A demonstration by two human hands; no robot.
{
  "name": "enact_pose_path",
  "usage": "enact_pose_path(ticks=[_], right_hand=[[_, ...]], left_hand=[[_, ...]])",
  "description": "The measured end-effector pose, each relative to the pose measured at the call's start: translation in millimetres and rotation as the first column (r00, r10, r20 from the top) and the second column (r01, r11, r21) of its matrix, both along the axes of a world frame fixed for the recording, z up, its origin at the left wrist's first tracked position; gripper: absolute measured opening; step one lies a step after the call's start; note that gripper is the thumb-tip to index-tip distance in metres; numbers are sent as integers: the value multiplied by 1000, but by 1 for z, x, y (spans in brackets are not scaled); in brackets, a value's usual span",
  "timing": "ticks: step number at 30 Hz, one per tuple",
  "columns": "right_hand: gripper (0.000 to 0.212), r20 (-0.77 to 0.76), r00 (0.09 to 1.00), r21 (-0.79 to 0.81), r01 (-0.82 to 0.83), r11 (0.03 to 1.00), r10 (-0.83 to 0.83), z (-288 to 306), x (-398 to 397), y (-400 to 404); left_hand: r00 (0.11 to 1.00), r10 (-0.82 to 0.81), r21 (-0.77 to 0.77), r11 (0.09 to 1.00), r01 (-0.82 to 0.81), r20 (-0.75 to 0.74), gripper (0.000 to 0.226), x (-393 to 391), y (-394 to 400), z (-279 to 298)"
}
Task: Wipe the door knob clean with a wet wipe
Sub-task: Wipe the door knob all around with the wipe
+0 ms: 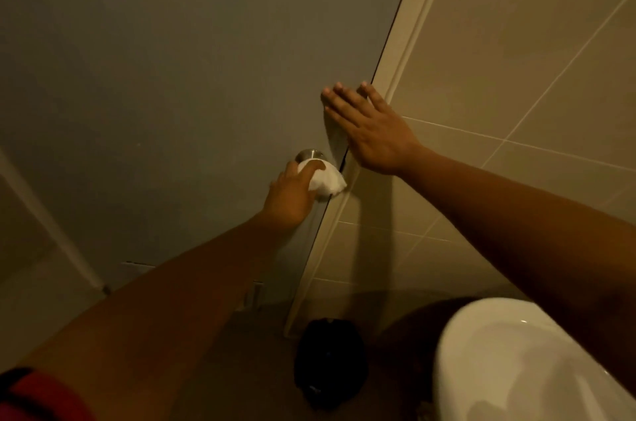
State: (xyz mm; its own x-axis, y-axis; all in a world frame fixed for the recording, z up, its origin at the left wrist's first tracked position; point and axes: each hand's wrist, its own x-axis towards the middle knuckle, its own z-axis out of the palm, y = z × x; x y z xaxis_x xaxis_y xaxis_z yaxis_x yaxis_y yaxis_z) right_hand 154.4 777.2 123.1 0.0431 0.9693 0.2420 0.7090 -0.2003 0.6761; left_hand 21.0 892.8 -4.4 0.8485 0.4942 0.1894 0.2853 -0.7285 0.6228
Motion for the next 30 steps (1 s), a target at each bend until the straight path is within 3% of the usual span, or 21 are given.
enact_pose_path(ticks=[2,4,6,9,12,15,17,19,22,30], right_hand=[[66,39,999,-42,-34,999,36,9,9,6],[66,65,995,-74,-65,995,70,11,19,7],[65,95,990,-64,-99,993,105,8,26,8],[62,143,975,-9,-168,986,168,1,35,11],[58,192,953,35,-244,969,233,-4,42,15],[58,223,933,54,-300,953,281,-7,47,18],[58,235,927,61,-314,947,292,-8,48,19],[59,242,923,71,-325,943,300,-9,49,19],[59,252,917,85,-339,937,309,-9,49,20],[62,264,918,80,-327,942,296,-9,50,20]], left_hand=[[999,-21,189,982,28,-35,58,2,8,-2],[1000,-19,201,980,14,21,61,6,12,-7],[985,35,-22,999,-32,170,65,11,6,-13],[895,251,-362,926,-111,368,56,22,-13,-24],[796,484,-496,824,-275,363,61,35,-27,-33],[735,563,-543,778,-317,377,66,44,-31,-41],[724,547,-473,813,-340,420,62,43,-31,-39],[720,538,-257,843,-473,439,60,40,-28,-38],[694,562,-11,781,-625,450,58,35,-23,-37],[788,368,99,876,-471,493,63,27,-17,-35]])
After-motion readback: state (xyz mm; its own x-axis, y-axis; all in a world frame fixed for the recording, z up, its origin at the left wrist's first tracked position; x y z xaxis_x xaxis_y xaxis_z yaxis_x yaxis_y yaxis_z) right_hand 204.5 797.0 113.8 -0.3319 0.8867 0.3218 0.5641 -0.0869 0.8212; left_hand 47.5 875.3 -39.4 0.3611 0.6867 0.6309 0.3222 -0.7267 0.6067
